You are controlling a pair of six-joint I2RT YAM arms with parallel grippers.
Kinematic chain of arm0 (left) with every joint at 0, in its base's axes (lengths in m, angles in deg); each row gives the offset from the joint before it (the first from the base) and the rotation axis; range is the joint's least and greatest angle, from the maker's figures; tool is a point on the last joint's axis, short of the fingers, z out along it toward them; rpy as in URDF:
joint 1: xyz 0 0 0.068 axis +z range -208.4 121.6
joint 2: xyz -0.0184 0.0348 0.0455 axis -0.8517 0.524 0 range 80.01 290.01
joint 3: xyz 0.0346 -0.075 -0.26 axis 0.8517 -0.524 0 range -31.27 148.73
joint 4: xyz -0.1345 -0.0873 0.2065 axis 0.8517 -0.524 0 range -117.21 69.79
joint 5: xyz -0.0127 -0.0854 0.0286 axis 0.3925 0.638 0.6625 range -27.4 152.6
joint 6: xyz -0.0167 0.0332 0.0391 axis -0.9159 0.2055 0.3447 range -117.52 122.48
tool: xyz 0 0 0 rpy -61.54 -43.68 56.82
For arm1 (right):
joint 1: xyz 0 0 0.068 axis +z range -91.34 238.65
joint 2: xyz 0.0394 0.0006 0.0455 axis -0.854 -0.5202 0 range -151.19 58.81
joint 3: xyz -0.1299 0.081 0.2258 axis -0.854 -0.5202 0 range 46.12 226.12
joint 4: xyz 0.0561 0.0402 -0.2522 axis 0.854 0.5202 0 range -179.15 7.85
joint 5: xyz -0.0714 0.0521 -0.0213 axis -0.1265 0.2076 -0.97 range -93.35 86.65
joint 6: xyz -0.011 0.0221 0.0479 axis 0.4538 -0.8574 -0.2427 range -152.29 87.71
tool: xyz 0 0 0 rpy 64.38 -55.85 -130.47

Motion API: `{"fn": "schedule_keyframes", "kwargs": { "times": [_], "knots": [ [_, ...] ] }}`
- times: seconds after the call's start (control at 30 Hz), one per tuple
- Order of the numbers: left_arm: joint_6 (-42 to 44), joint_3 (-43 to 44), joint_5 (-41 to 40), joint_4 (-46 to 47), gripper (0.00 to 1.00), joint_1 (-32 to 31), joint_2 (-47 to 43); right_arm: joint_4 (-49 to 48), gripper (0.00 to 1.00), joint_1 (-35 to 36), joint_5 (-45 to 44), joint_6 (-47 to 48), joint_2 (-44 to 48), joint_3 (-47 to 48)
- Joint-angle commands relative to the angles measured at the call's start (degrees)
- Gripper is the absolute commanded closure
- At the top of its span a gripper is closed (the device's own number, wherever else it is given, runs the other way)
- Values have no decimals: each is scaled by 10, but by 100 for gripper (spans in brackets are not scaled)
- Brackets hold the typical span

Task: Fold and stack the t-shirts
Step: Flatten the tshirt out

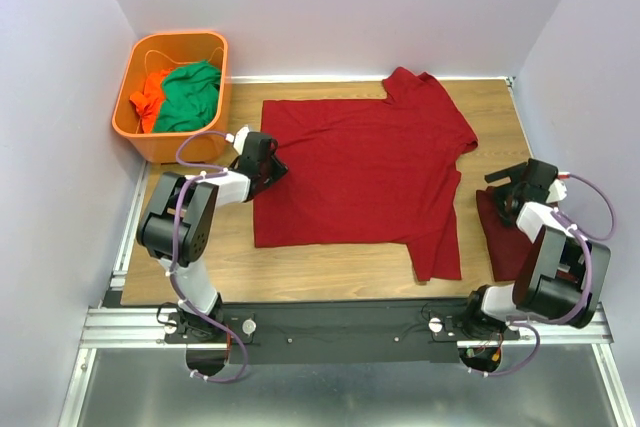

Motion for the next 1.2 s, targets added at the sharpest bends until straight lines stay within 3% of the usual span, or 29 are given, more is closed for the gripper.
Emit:
{"fn": "schedule_keyframes", "kwargs": {
  "times": [0.0, 0.37, 0.5, 0.73, 1.17],
  "knots": [
    [-8, -26, -1, -47, 59, 9, -29, 37, 0, -17, 2, 6, 9, -23],
    [-1, -19, -4, -71, 59, 36, -47, 41, 0, -15, 73, 64, 58, 2],
    [2, -14, 11, -73, 59, 45, -40, 57, 0, 21, 65, 81, 72, 23],
    [9, 38, 12, -104, 59, 50, -4, 73, 0, 130, 19, 68, 72, 36],
    [9, 179, -27, -232, 59, 49, 86, 94, 0, 164, 40, 41, 95, 17]
  ]
}}
